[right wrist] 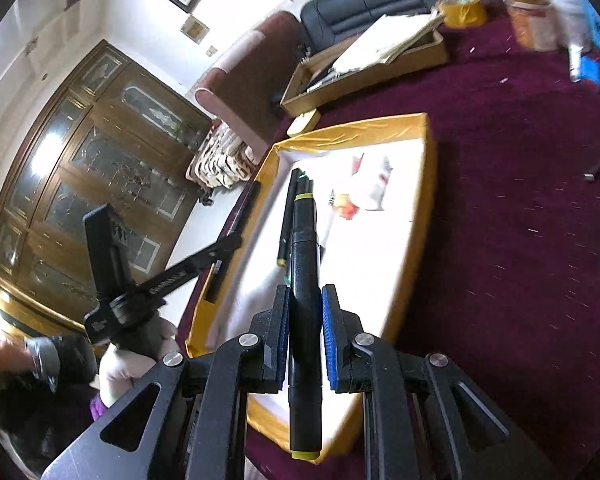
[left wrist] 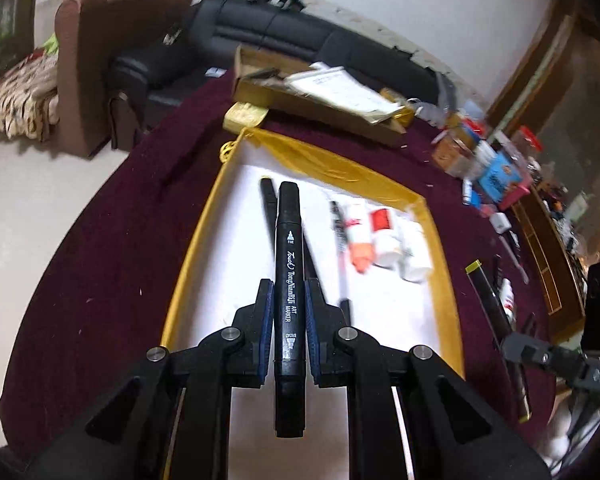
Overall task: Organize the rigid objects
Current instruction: 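Carry the black markers into the tray with both grippers, then open both grippers and release the markers in the tray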
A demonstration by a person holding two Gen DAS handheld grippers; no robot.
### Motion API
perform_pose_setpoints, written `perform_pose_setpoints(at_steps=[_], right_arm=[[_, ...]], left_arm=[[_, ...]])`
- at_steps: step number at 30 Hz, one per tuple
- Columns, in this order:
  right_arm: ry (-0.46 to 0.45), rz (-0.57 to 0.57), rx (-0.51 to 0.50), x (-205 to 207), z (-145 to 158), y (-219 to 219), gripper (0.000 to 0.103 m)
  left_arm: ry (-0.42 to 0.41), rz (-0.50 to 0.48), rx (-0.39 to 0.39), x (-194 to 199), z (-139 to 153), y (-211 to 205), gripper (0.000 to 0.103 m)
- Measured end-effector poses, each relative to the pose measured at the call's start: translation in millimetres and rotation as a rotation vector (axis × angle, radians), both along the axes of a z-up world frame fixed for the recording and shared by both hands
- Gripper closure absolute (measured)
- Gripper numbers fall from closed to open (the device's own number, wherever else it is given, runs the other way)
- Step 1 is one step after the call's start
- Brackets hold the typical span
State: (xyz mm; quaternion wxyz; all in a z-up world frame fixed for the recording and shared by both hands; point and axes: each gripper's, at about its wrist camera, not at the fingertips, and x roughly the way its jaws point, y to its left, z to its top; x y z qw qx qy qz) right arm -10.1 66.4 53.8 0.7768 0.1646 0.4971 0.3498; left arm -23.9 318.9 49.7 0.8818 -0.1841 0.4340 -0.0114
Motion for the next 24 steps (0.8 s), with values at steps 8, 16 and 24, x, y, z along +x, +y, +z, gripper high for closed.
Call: perform_pose_setpoints(at_steps=[8, 16, 24], right_arm=[[0.110, -0.022, -0.030, 46, -25, 57, 0.089], [0.170, -0.067, -0.064, 78, -47, 93, 0.089], [0.147, -0.088, -0.146, 80, -51, 99, 0.089]], left_arm=[[0.094, 0.047, -0.020, 29, -27, 22, 0.090], [0.077, 0.032, -0.055, 27, -24, 29, 0.089], [0.030, 0.002, -0.138, 4, -13, 33, 0.067]])
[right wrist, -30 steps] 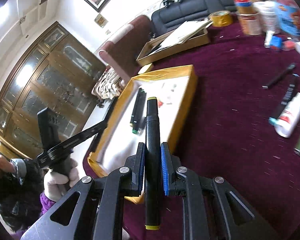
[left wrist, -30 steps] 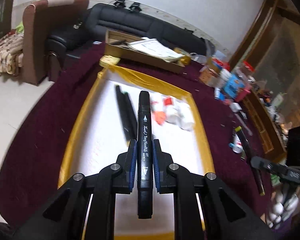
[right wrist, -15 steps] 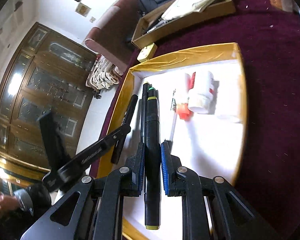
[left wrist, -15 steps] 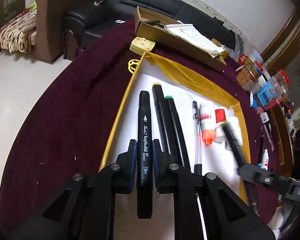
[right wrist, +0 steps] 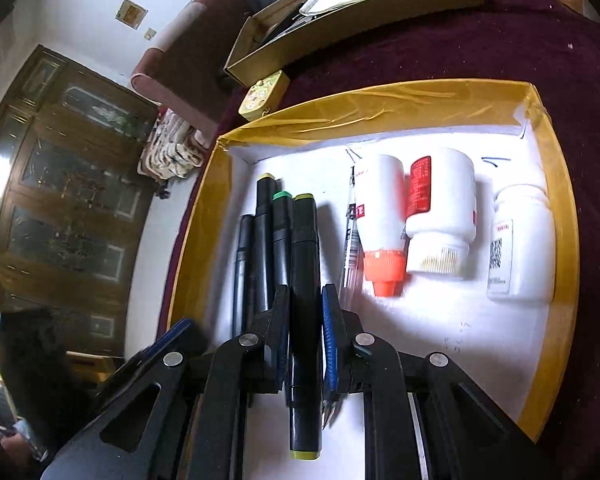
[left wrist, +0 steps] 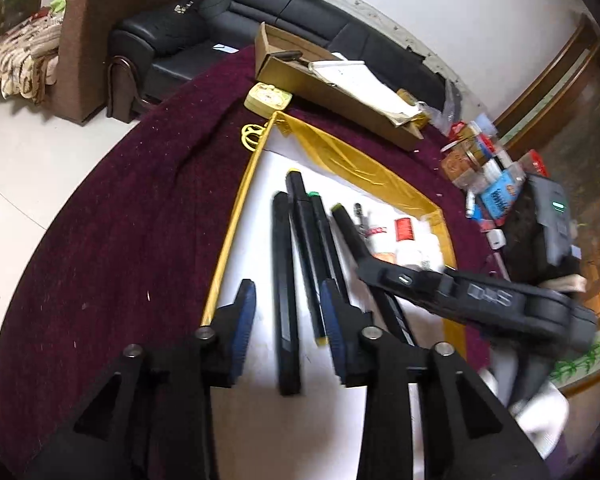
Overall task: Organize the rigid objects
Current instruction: 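Open both grippers and release the markers in the tray, then lift both grippers out of the tray back over the table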
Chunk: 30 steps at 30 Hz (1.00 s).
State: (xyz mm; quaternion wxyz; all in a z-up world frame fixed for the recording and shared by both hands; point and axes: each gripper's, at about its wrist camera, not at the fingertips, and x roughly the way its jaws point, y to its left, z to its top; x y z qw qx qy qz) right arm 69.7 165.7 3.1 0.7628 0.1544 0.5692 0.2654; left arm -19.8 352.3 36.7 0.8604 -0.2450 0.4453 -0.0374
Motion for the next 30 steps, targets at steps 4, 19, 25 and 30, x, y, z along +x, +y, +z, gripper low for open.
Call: perform_pose_setpoints(at_steps=[4, 19, 25, 30], right_arm=[[-0.030, 0.002, -0.035, 1, 1, 5, 0.089], [-0.256, -0.107, 0.012, -36, 60, -96, 0.065], [-0.291, -0.250, -0.027, -73, 53, -201, 0.065], [-0.300, -0.340, -0.050, -98, 53, -257, 0.065]], left_arm=[[-0.048, 0.013, -0.050, -23, 9, 3, 0.057], [-0.220, 0.188, -0.196, -110, 30, 10, 0.039], [-0.188, 0.225, -0.189, -123, 15, -10, 0.038], [-0.166, 0.185, -0.189, -123, 15, -38, 0.038]])
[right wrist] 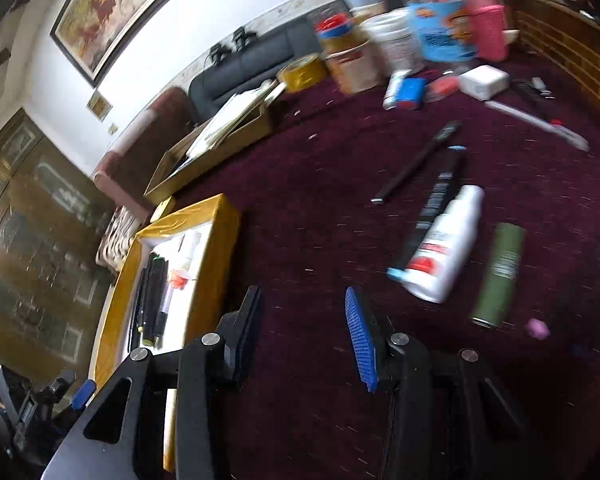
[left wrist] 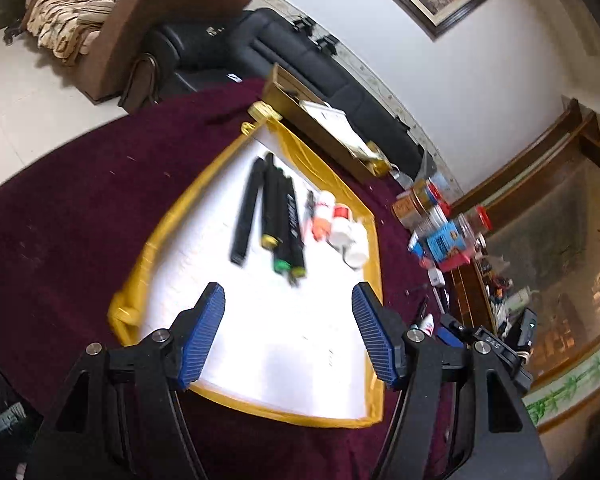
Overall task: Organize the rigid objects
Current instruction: 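Lift both grippers out of the tray back over the table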
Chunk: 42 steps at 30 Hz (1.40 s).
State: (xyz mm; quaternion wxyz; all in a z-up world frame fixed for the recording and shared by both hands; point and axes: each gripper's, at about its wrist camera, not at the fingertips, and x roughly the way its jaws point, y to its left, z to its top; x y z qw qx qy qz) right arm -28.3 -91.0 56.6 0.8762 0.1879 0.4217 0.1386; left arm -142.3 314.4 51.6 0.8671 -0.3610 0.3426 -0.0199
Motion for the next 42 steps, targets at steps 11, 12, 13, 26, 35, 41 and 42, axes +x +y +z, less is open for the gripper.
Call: perform_pose_setpoints(at_steps=[11, 12, 13, 26, 35, 41, 42], right_arm=[[-0.341, 0.113, -0.055, -70, 76, 19, 0.033], [-0.329, 0.128, -0.067, -70, 74, 23, 0.033], [-0.329, 0.141, -0.055, -72, 75, 26, 0.033], [-0.259, 0.064, 0.031, -74, 39, -47, 0.033], [-0.174, -0.343, 0.063, -73, 15, -199, 0.033], [-0.111, -0.265, 0.033, -39, 0, -192, 0.033], [-0.097, -0.222, 0.006, -28, -3, -181, 0.033]], left_arm=[[0.011, -0.067, 0.074, -4, 19, -57, 0.038], [0.014, -0.068, 0.081, -5, 19, -60, 0.038], [0.017, -0.068, 0.088, -5, 20, -62, 0.038], [0.029, -0.150, 0.188, -3, 31, -109, 0.038], [0.052, -0.387, 0.303, 21, 17, -202, 0.038], [0.105, -0.507, 0.346, 25, 2, -252, 0.038], [0.113, -0.517, 0.348, 25, 0, -258, 0.038]])
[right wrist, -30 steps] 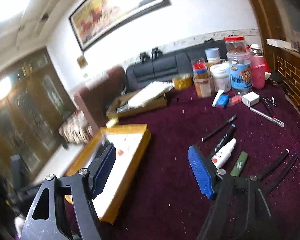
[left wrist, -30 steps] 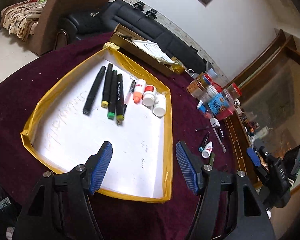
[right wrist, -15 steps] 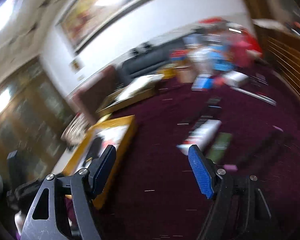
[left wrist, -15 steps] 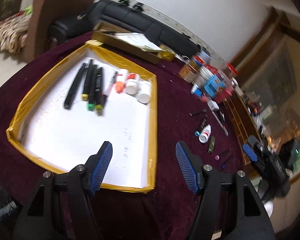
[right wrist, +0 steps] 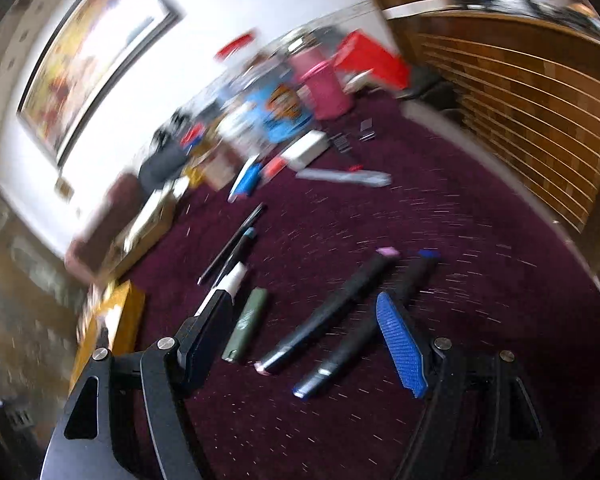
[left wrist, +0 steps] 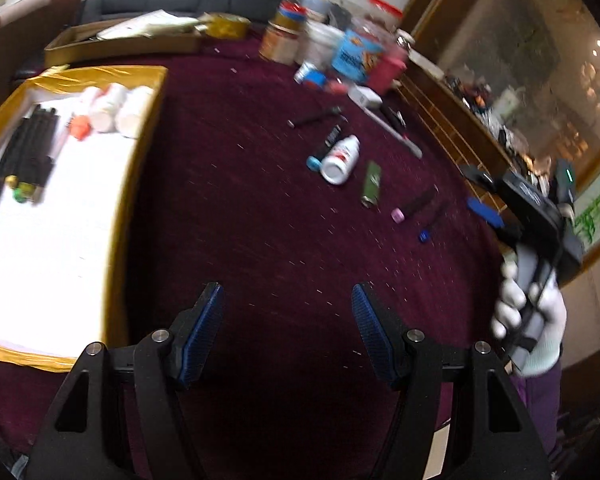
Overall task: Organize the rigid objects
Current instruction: 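Lift both grippers out of the tray back over the table, then grasp the white dropper bottle with the left gripper while the right grasps the green tube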
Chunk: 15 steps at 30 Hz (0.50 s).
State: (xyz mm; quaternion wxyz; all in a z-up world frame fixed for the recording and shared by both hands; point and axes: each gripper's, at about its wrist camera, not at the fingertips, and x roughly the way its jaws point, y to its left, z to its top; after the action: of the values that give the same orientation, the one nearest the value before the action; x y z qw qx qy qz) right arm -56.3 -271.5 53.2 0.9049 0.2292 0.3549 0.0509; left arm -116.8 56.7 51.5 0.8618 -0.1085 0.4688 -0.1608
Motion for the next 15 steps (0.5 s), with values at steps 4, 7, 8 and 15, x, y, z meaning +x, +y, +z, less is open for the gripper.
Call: perform_pose_setpoints(at_steps=[4, 7, 8, 15], right_arm=[[0.122, 0.146, -0.117, 44, -22, 51, 0.034], [0.189, 0.172, -0.181, 58, -37, 79, 0.039], [0.220, 0.167, -0.220, 64, -45, 88, 0.045], [0.179, 0.149, -0.238, 57, -49, 87, 0.078]], left_arm=[[0.005, -0.013, 0.024, -1, -1, -11, 0.038], [0.001, -0.013, 0.035, -1, 0, -13, 0.038], [-0.002, -0.012, 0.042, 1, 2, -14, 0.038], [-0.053, -0.049, 0.113, 28, 8, -31, 0.038]])
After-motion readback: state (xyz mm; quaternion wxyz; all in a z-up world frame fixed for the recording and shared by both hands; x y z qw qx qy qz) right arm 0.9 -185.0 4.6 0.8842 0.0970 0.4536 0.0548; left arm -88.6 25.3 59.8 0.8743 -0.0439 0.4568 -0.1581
